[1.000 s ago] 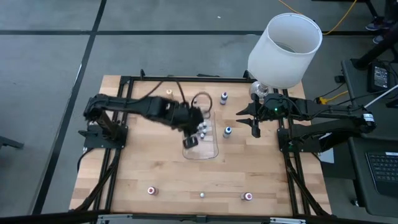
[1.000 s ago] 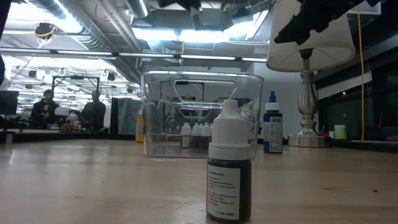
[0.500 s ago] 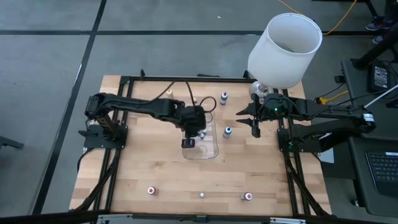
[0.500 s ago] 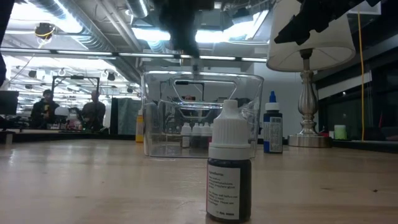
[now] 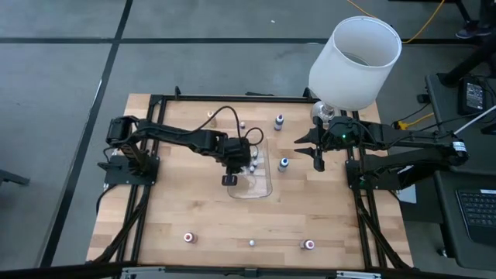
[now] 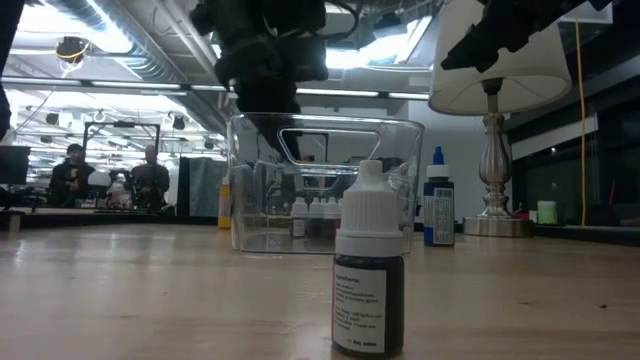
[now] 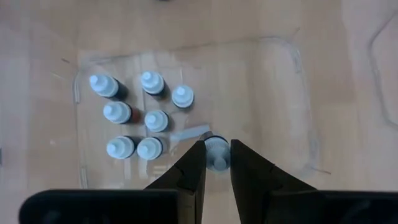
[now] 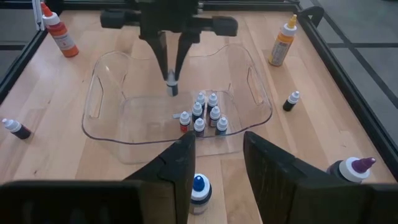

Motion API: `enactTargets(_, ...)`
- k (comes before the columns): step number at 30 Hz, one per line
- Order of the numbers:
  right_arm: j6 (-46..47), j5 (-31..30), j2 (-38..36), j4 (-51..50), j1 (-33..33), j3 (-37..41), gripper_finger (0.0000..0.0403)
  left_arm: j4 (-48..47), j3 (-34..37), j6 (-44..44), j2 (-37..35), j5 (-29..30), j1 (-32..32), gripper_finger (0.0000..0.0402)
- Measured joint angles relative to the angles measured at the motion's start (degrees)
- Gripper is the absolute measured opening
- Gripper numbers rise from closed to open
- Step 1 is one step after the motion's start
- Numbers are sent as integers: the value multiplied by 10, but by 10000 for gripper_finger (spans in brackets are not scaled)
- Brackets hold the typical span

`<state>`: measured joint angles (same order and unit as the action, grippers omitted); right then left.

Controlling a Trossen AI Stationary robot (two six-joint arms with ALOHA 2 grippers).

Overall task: Pick & Place food coloring
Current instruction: Put the small blue food coloring into the transparent bin

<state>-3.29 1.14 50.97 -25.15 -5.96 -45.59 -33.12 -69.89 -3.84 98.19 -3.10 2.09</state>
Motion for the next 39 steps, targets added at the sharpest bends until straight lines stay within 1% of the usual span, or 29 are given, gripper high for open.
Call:
enactTargets(5,0,0,0,0,0,0,138,25,4,0,6,-16,0,56)
enactTargets(9,0,0,0,0,0,0,138,15,-10,0,35,-31,0,56)
enactTargets(13,0,0,0,0,0,0,138,16,-24,0,57,-25,3,56)
enactTargets(21,0,0,0,0,0,0,138,13,-24,0,77,-10,29,56)
enactTargets(35,0,0,0,0,0,0,138,12,-24,-11,82,-27,32,57)
enactTargets(39,0,0,0,0,0,0,138,12,-24,-14,82,-28,32,71)
